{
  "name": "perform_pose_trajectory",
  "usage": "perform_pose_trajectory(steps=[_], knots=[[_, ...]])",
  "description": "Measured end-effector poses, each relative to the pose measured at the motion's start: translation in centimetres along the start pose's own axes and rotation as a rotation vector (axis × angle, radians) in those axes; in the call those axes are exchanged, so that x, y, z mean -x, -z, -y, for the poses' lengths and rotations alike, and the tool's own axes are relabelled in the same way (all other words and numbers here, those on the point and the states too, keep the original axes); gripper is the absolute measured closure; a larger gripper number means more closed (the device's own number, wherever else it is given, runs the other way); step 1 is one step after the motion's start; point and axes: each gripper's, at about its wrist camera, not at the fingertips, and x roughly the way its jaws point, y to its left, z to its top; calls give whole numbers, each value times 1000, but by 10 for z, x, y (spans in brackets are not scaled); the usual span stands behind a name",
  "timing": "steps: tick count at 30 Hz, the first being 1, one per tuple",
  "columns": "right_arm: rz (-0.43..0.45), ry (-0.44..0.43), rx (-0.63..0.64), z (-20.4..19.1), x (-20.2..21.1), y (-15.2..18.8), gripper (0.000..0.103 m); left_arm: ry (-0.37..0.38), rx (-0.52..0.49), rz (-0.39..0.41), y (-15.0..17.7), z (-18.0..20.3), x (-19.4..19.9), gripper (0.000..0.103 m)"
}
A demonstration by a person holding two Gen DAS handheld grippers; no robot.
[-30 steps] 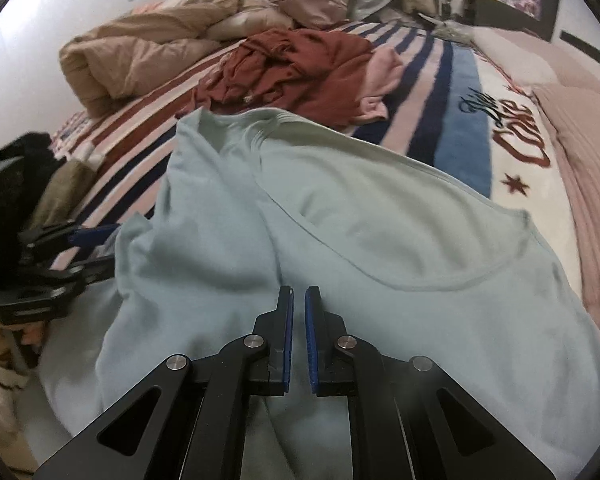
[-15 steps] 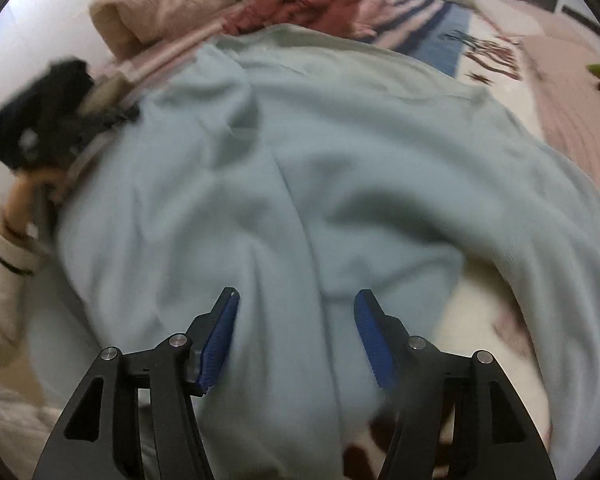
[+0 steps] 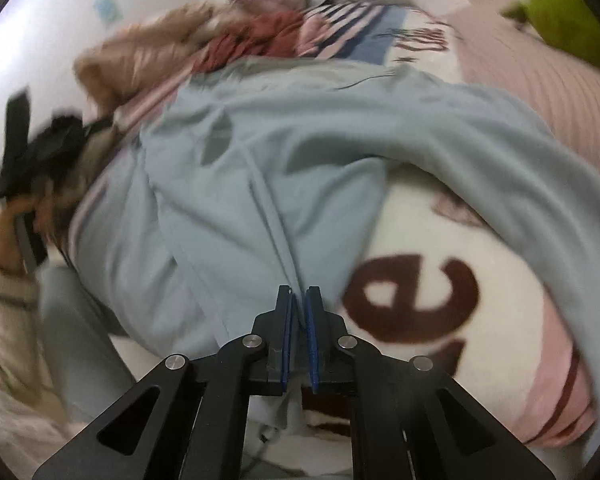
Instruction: Fold small clothes
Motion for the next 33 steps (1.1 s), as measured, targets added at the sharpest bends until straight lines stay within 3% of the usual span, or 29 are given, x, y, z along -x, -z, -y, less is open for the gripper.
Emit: perform_pose_trajectory(steps=[1,3,5,8,10,13,16,23,25,27,29,33], knots=[[30,-13,-44,8,7,2,95,12,-4,25,-3,10,10,38],[123,-38,-158,30,27,7,53,19,-5,57,-6,24,21,23],[249,-87,-302,56,48,17,37,26,-6,80,-9,38,32,15],[333,-137,-483,89,55,31,31,43,-4,105,-8,55,44,9],[355,-90,-583,109,49,39,30,52,8,114,-5,66,49,7],[446,-148,-690,130,42,46,30,77,30,113,-4,77,51,4],[547,-129,-736,131,42,45,24,88,30,115,-3,89,53,4],[730,137,-769,128,40,35,27,95,10,139,-1,103,62,4],[754,200,-785,129,41,34,40,80,11,142,0,100,64,4],[753,244,-797,136,44,33,80,72,20,145,0,95,66,4],[750,247,-800,145,47,33,97,66,32,152,1,89,69,4],[805,306,-700,131,69,31,99,61,55,171,3,80,74,4]])
